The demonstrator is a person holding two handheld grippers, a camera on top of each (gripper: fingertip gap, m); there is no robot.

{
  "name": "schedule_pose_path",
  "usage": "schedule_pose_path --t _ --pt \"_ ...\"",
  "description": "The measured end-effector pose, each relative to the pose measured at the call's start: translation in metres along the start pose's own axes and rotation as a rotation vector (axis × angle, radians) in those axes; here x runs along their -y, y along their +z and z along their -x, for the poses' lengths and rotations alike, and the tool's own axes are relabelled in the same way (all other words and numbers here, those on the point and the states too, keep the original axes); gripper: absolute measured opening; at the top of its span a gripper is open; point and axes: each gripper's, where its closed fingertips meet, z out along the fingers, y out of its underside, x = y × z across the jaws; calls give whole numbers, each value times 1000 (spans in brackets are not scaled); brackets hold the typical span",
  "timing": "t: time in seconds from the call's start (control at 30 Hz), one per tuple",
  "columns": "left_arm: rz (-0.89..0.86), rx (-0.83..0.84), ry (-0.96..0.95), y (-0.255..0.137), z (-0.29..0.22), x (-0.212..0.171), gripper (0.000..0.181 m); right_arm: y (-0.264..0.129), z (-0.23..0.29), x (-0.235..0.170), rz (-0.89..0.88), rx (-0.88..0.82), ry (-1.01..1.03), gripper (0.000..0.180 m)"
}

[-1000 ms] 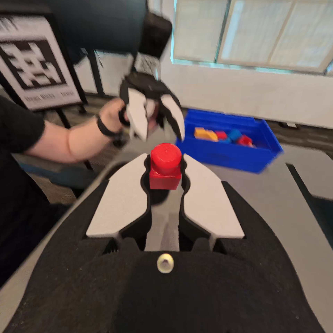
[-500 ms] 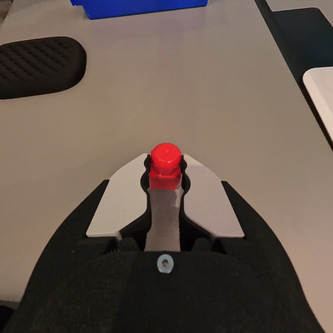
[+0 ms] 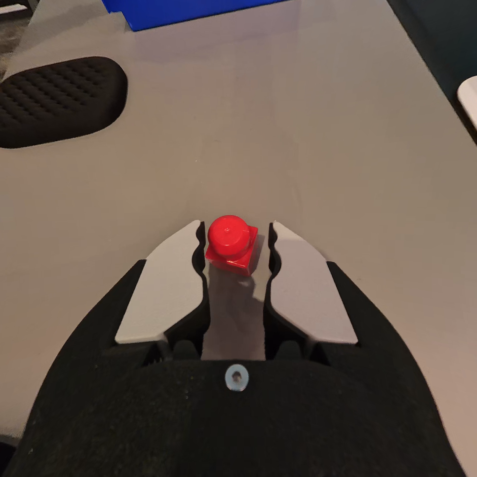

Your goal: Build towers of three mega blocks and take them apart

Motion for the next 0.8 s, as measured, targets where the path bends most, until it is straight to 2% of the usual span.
schedule_pose_path --t 0.33,0.5,0.8 --pt "304 121 123 27 4 0 52 -15 -3 12 -56 -32 13 47" --pt "295 85 96 36 2 5 44 -15 0 16 -65 -11 17 46" --pt "314 43 41 34 9 2 47 -17 0 16 -65 -10 17 46"
